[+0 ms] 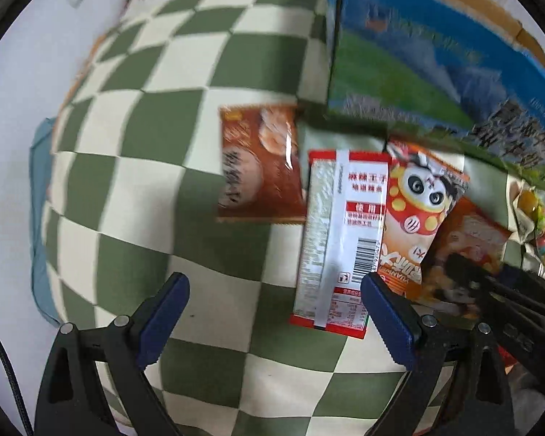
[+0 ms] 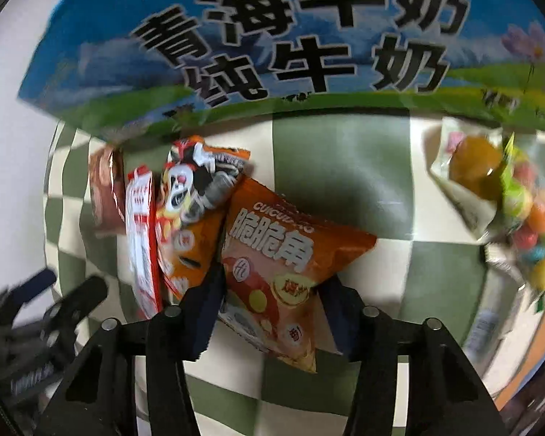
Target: Organize snacks
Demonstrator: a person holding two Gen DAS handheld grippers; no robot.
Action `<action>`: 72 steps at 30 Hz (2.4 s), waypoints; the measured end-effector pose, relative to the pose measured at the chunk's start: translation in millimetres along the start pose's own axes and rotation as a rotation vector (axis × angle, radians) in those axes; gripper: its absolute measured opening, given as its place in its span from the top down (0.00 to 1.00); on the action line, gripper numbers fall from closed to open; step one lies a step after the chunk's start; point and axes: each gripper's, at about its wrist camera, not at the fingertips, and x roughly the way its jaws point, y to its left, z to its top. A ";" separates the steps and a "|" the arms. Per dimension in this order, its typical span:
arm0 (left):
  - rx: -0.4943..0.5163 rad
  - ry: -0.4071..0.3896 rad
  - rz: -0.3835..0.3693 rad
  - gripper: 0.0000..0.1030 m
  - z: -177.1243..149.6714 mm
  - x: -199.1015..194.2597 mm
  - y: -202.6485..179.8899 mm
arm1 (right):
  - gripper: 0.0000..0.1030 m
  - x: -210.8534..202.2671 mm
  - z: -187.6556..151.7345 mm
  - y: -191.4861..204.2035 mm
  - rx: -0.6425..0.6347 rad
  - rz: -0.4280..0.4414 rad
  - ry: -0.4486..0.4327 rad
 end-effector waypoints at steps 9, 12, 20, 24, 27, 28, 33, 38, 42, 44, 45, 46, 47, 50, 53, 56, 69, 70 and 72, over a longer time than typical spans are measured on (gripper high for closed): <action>0.015 0.041 -0.070 0.20 19.1 42.3 -13.2 | 0.28 -30.9 -7.3 -27.0 -0.065 -0.117 -0.006; 0.018 0.023 -0.053 0.49 13.8 40.0 -11.3 | 0.28 -41.6 -11.6 -23.6 -0.036 -0.184 -0.054; -0.028 0.070 -0.057 0.50 -32.0 42.8 1.2 | 0.35 -4.0 -5.6 -13.6 0.024 -0.170 -0.010; -0.058 0.102 -0.111 0.50 -54.9 45.6 5.9 | 0.44 0.0 -18.0 -8.0 -0.063 -0.216 -0.017; -0.073 0.127 -0.143 0.47 -58.9 58.3 9.8 | 0.46 -3.6 -39.5 -8.7 -0.116 -0.197 0.030; -0.073 0.134 -0.149 0.47 -58.3 62.1 10.4 | 0.45 -1.4 -46.6 -10.3 -0.128 -0.188 0.056; -0.066 0.140 -0.132 0.47 -62.7 69.1 11.1 | 0.44 4.1 -56.8 -26.1 -0.058 -0.143 0.034; -0.063 0.103 -0.117 0.55 -56.0 48.6 4.8 | 0.49 0.9 -55.7 -32.7 -0.041 -0.147 -0.005; -0.064 0.047 -0.161 0.56 -61.0 8.4 0.2 | 0.50 -23.0 -52.3 -34.7 -0.021 -0.083 -0.037; -0.047 0.006 -0.198 0.56 -62.0 -21.1 -9.7 | 0.50 -42.8 -52.3 -34.9 -0.023 -0.045 -0.060; -0.038 -0.013 -0.214 0.56 -60.0 -34.0 -11.9 | 0.50 -54.1 -50.5 -31.6 -0.025 -0.028 -0.071; -0.028 -0.038 -0.238 0.56 -56.8 -51.1 -16.2 | 0.50 -68.8 -48.9 -31.2 -0.029 -0.003 -0.092; -0.017 -0.060 -0.261 0.56 -52.3 -66.4 -21.6 | 0.50 -80.2 -49.6 -33.3 -0.033 0.012 -0.108; 0.010 -0.116 -0.322 0.56 -27.7 -103.0 -29.3 | 0.50 -123.4 -35.7 -33.1 -0.049 0.054 -0.176; 0.048 -0.151 -0.376 0.56 24.4 -136.9 -51.9 | 0.50 -169.0 -11.1 -32.2 -0.056 0.088 -0.244; 0.108 -0.206 -0.341 0.56 76.3 -154.6 -79.9 | 0.50 -206.8 23.0 -36.1 -0.074 0.065 -0.317; 0.138 0.011 -0.263 0.56 199.3 -69.4 -158.9 | 0.50 -162.3 152.9 -64.9 -0.080 -0.039 -0.202; 0.131 0.047 -0.272 0.56 200.3 -59.2 -160.6 | 0.50 -154.8 155.5 -67.5 -0.078 -0.037 -0.179; 0.112 0.094 -0.280 0.55 201.4 -45.2 -162.3 | 0.50 -139.9 159.9 -72.1 -0.072 -0.038 -0.141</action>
